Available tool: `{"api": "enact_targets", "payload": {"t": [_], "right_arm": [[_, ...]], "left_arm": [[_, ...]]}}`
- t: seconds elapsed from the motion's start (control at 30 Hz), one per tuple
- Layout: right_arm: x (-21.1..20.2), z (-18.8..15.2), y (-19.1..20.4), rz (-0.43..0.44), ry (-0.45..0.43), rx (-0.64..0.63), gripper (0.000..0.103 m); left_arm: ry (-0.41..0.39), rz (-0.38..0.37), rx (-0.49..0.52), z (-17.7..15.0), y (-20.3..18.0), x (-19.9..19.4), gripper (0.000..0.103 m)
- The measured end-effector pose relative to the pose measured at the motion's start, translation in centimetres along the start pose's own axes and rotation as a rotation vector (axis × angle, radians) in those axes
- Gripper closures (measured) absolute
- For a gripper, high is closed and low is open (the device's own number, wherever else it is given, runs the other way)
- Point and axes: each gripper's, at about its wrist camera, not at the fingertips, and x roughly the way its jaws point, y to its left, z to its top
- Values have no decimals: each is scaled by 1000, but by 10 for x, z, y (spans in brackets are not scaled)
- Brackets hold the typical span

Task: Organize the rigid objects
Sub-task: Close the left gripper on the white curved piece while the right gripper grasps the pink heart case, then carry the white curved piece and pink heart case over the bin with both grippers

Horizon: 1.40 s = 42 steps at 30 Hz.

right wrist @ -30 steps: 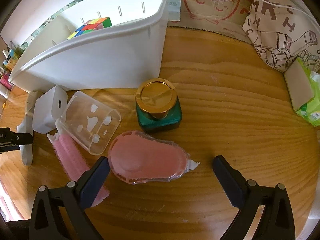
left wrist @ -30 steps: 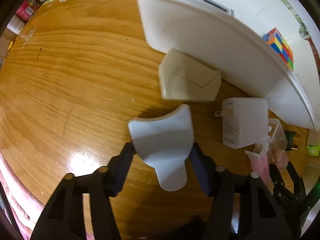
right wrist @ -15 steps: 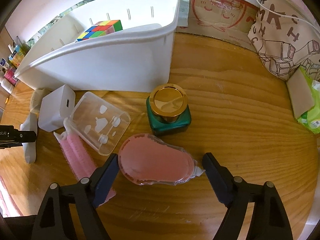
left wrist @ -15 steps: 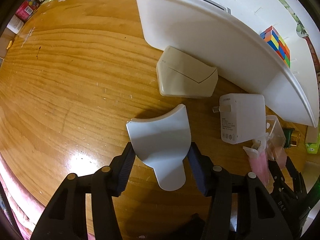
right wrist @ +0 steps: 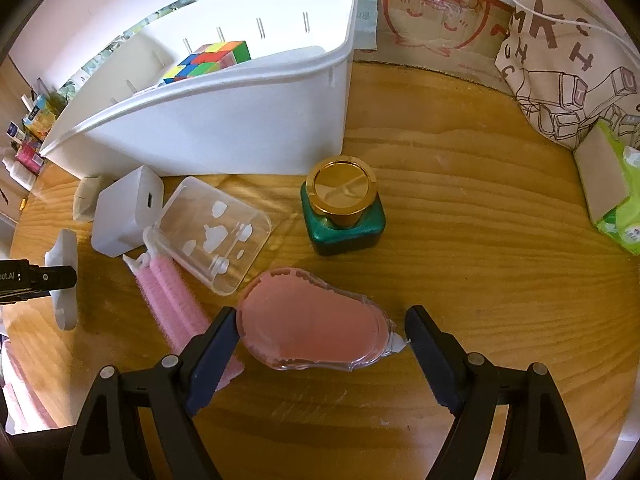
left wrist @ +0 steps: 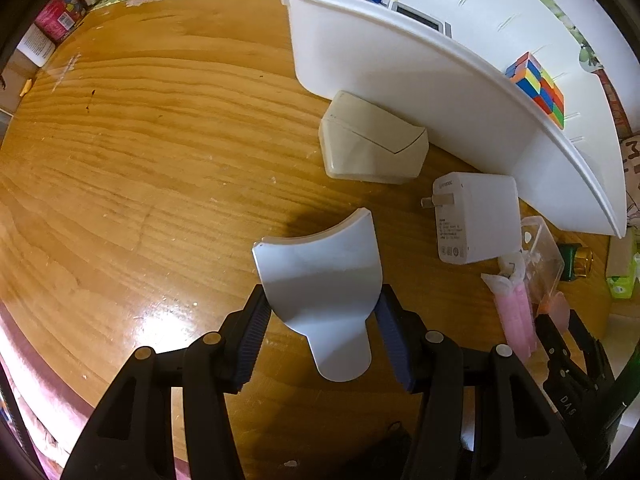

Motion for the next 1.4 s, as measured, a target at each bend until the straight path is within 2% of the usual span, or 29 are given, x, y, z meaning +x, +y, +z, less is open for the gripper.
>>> {"api": "enact_targets", "payload": {"t": [0.4, 0.67, 0.83, 1.1, 1.4], "right_arm": [[-34, -10, 13, -25, -87, -54, 18], [-62, -5, 20, -32, -173, -85, 18], [-73, 3, 24, -41, -224, -123, 18], [-93, 23, 31, -28, -302, -153, 18], [-109, 55, 39, -19, -395, -177, 18]], "left_arm": [[-81, 21, 2, -24, 20, -29, 46], [-153, 39, 53, -26, 20, -60, 46], [-206, 52, 99, -18, 12, -78, 46], [-293, 44, 178, 13, -8, -102, 46], [-401, 7, 226, 34, -30, -137, 46]]}}
